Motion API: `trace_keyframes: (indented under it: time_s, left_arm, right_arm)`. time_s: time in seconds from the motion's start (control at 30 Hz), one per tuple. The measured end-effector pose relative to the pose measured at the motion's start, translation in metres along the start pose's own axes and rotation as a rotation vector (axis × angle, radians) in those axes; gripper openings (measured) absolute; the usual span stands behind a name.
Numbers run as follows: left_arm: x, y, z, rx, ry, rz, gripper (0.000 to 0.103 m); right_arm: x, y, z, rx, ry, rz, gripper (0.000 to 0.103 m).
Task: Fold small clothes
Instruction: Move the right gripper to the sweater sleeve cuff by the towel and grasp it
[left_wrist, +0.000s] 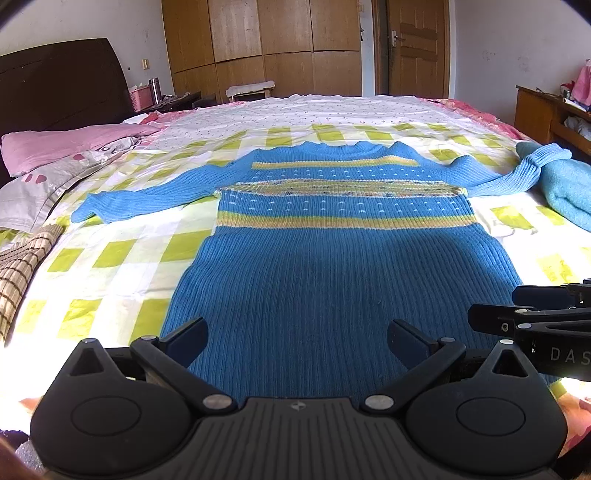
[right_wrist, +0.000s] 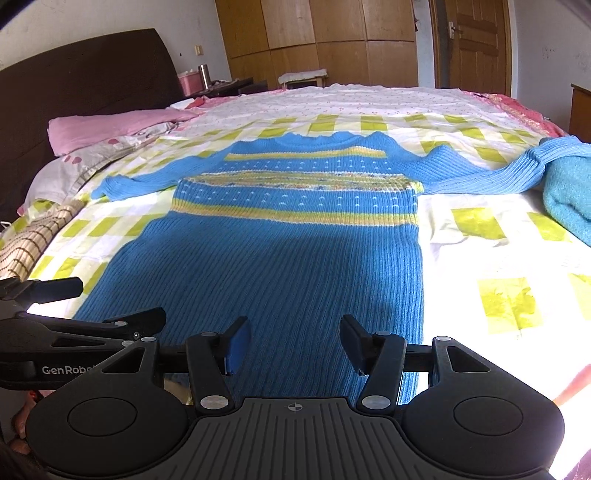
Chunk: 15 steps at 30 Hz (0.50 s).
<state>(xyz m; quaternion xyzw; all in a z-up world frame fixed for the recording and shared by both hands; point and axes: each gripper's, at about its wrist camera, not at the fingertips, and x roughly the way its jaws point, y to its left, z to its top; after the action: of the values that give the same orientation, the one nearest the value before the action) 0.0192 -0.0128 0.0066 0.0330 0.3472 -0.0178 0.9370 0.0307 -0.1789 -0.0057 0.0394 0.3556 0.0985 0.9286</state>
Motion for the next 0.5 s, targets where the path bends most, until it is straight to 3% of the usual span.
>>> trace_keyframes:
  time_s: [0.2, 0.5]
  left_arm:
    - [0.007, -0.021, 0.025, 0.047, -0.043, -0.035, 0.103]
    - [0.028, -0.059, 0.066, 0.088, -0.093, -0.105, 0.103]
  right_arm:
    - [0.001, -0.037, 0.021, 0.061, -0.056, -0.043, 0.053]
    - [0.012, -0.134, 0.071, 0.191, -0.142, -0.178, 0.051]
